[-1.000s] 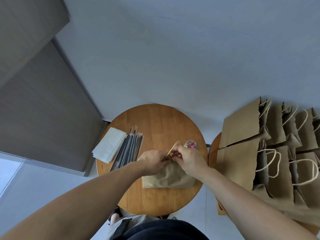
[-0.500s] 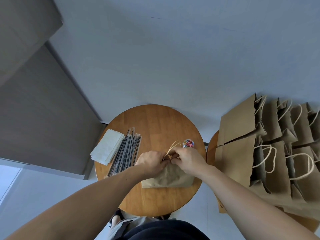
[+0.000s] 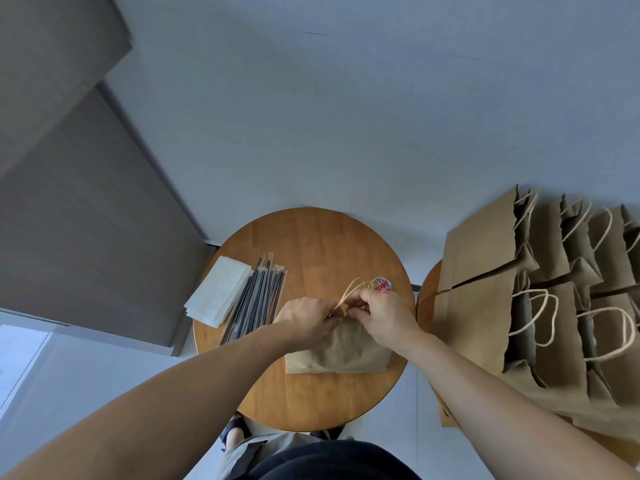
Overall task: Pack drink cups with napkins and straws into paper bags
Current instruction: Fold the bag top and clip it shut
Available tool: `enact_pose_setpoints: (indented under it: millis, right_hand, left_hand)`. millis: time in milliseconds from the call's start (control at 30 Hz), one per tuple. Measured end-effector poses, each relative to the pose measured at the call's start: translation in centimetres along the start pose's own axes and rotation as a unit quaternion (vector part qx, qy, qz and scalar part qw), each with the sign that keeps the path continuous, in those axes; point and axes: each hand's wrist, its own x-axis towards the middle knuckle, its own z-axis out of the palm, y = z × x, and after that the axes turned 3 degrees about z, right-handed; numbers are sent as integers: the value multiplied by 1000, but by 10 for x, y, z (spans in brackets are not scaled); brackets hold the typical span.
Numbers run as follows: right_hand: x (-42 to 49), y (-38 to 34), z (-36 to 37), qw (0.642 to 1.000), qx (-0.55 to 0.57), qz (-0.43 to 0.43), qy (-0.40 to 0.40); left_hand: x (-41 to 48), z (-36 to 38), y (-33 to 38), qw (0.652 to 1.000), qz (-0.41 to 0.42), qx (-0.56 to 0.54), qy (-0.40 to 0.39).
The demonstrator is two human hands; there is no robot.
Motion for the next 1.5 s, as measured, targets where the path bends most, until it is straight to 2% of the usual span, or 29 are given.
enact_pose_setpoints:
  millis: [200, 333, 500, 800, 900, 1200, 1500]
  right_hand:
    - [3, 0, -3, 999, -44, -28, 0]
    - [6, -2, -7, 994, -96, -39, -36]
    - [11, -2, -15, 999, -23, 9, -20]
    - [-1, 2, -5, 998, 40, 28, 30]
    - [-2, 2, -2, 998, 34, 4, 55]
    - [2, 5, -1, 999, -25, -13, 21]
    - [2, 4, -1, 999, 25, 12, 28]
  left_hand:
    - [1, -2, 1, 1000, 13, 6, -18]
    - [1, -1, 7, 998, 29, 21, -50]
    - [5, -6, 6, 1000, 16, 23, -8]
    - [3, -2, 6, 1000, 11, 12, -13]
    - [5, -5, 6, 1000, 13, 7, -15]
    - [4, 0, 6, 999, 10, 14, -29]
    - [7, -5, 6, 999, 11, 16, -28]
